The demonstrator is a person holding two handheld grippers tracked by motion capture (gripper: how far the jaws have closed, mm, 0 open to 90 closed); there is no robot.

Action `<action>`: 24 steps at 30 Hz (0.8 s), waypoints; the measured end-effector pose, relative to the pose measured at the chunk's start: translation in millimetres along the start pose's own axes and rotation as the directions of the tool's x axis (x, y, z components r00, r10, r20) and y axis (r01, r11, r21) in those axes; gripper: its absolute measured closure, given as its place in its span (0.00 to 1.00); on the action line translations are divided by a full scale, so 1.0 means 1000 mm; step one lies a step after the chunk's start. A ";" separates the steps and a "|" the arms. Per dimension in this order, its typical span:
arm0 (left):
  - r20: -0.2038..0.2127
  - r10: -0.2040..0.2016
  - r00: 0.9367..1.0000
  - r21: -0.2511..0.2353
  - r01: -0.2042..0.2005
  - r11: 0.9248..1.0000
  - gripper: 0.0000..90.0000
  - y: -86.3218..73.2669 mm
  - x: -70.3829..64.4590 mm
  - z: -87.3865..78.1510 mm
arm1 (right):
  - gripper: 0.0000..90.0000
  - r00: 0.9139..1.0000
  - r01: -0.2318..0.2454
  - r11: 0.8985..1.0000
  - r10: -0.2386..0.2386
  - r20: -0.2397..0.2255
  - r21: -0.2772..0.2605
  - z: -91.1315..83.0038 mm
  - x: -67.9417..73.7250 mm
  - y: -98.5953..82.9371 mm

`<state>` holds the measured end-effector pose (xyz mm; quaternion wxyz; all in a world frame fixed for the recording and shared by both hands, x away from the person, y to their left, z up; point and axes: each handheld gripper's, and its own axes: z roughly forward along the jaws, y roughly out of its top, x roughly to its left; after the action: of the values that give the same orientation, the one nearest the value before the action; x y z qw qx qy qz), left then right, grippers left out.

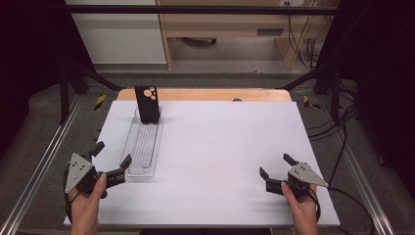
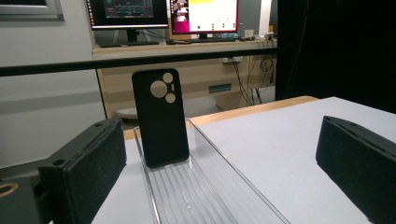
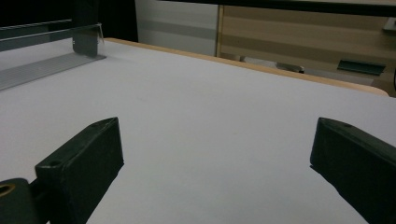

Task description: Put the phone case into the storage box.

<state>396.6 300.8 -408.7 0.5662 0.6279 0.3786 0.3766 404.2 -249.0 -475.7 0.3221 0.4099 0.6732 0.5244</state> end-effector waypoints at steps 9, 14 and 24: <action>0.011 -0.005 1.000 0.019 0.005 1.000 0.01 -0.012 0.000 0.002 | 0.03 1.000 0.027 1.000 -0.027 0.015 -0.013 -0.005 -0.004 -0.001; 0.013 -0.008 1.000 0.031 0.007 0.999 0.01 -0.018 0.002 0.003 | 0.03 0.999 0.041 0.999 -0.041 0.016 -0.011 -0.008 -0.004 -0.002; 0.004 -0.003 1.000 0.058 0.003 0.998 0.02 -0.026 0.006 0.002 | 0.03 0.998 0.059 0.998 -0.059 0.021 -0.007 -0.013 -0.007 -0.004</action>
<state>399.8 307.1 -434.8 0.5490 0.6444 0.3891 0.3632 395.4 -261.2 -476.2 0.3460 0.3940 0.6796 0.5131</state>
